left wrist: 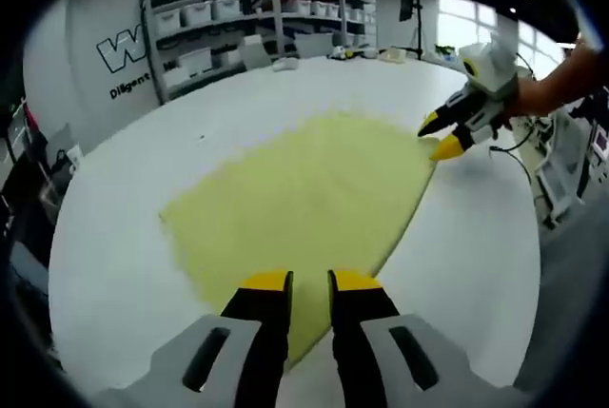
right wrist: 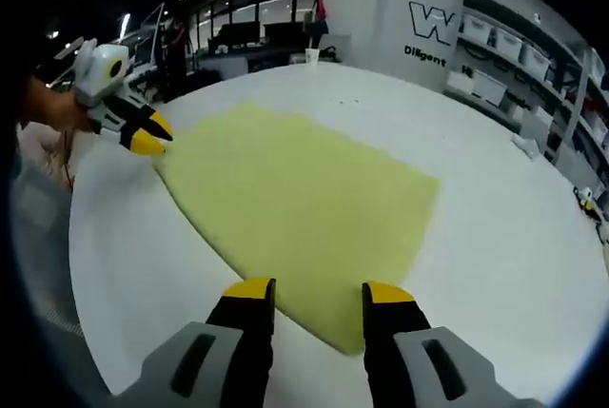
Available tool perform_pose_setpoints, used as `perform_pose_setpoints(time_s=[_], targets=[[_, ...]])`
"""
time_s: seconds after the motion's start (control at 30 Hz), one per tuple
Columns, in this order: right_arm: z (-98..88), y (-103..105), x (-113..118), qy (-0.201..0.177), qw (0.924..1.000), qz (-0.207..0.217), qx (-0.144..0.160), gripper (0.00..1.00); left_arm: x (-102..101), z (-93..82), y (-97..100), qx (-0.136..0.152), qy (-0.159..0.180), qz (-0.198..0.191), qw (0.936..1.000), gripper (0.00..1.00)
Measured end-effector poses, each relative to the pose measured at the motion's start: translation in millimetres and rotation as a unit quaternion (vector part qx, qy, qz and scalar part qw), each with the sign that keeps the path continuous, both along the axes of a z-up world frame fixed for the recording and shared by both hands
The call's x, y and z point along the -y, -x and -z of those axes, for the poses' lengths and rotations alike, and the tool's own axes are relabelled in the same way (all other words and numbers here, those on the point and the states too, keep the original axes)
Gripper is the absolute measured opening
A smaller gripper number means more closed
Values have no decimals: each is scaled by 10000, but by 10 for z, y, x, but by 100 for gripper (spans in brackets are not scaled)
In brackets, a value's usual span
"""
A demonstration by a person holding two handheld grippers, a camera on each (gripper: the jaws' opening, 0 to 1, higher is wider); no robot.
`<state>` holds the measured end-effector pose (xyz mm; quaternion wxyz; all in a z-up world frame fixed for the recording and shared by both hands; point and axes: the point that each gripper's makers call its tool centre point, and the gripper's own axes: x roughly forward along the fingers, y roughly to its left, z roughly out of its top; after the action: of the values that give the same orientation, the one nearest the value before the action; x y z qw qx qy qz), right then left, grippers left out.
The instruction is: Fold the garment on the visible template until the final outline fits inside the template.
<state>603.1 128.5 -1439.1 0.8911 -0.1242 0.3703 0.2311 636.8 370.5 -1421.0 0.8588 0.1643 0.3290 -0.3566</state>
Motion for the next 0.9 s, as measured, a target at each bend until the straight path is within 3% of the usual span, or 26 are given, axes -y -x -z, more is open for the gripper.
perform_pose_setpoints(time_s=[0.03,0.07,0.1,0.17,0.23,0.33,0.47,0.63,0.7,0.9], targets=[[51,32,31,122,9998,31,-130,31,-34,68,-15,-63,-178,-79,9998,20],[52,11,27,175,9998,-28,-3,31,-116,162,2,-76,-554,-55,9984,20],[40,7,24,178,9998,-53,50,31,-122,189,16,-39,-643,27,9979,20],[10,15,39,280,9996,-61,8,31,-80,127,48,114,-455,110,9988,19],[-114,-40,31,343,9985,-245,348,31,-91,99,68,220,-522,227,9981,19],[-215,-18,43,262,9985,-271,397,33,-165,38,102,260,-516,209,9981,23],[-399,-4,25,-30,9977,-252,628,43,-315,-54,155,274,-360,47,9990,43],[-456,61,-57,-296,9973,-288,601,66,-429,-175,208,395,-289,-117,9987,69],[-471,80,-84,-298,9970,-333,635,78,-447,-218,222,372,-217,-182,9989,77],[-577,92,-107,-507,9959,-233,715,95,-408,-411,290,465,271,-369,9979,96]])
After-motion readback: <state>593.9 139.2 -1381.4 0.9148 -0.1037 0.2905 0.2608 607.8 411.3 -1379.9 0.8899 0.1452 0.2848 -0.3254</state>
